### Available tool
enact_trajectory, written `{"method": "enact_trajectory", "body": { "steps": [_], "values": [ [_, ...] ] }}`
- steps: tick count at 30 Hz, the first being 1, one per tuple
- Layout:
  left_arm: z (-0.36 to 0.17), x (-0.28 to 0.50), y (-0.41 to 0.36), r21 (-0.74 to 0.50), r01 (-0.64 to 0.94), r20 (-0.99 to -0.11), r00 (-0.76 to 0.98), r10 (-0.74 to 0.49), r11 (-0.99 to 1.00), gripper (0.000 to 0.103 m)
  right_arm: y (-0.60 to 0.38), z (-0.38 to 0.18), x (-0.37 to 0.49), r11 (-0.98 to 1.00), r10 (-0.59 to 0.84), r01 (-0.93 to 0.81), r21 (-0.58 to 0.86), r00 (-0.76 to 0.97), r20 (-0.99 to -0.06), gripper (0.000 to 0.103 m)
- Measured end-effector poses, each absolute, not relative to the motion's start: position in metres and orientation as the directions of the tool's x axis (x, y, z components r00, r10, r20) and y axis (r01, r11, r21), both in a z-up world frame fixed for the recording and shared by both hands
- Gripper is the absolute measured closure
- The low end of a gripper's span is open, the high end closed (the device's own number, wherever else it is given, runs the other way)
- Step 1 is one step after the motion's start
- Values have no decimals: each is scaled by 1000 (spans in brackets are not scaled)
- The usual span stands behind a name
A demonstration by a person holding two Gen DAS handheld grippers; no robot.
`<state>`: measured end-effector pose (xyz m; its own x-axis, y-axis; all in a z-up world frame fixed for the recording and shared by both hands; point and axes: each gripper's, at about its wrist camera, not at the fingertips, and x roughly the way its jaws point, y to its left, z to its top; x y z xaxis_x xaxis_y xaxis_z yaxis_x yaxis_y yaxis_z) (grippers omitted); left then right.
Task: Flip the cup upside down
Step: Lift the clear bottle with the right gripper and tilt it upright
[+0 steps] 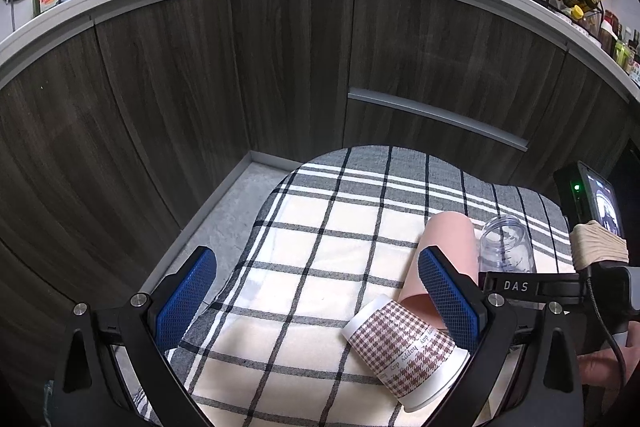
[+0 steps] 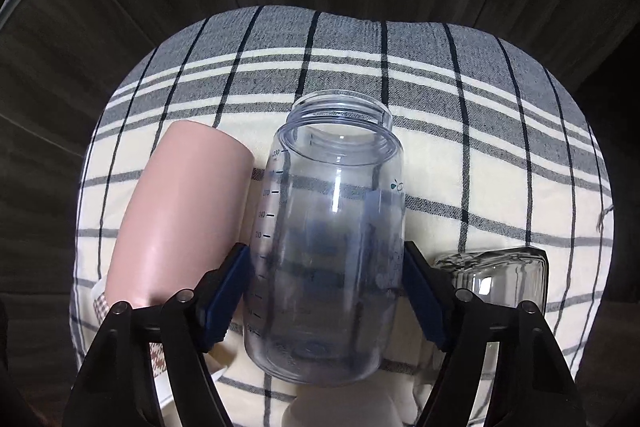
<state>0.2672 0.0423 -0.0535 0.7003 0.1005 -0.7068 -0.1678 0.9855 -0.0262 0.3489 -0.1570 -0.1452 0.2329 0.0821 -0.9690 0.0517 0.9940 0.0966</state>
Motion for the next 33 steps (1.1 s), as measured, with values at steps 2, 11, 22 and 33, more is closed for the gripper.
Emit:
{"method": "enact_trajectory", "body": {
  "steps": [2, 11, 22, 33],
  "values": [
    [-53, 267, 42, -28, -168, -707, 701, 100, 985, 0, -159, -144, 347, 993, 87, 60, 104, 240, -967, 29],
    [-39, 253, 44, -42, -157, -694, 715, 85, 987, 0, -161, -108, 329, 993, 87, 53, 109, 318, -944, 29],
    [-7, 181, 63, -35, -121, -659, 749, 68, 992, 0, -147, -49, 241, 978, 189, 12, 210, 390, -901, 29],
    [-11, 92, 79, -26, -76, -651, 758, 42, 997, 0, -111, -61, 138, 968, 243, -34, 248, 362, -900, 29]
  ]
}}
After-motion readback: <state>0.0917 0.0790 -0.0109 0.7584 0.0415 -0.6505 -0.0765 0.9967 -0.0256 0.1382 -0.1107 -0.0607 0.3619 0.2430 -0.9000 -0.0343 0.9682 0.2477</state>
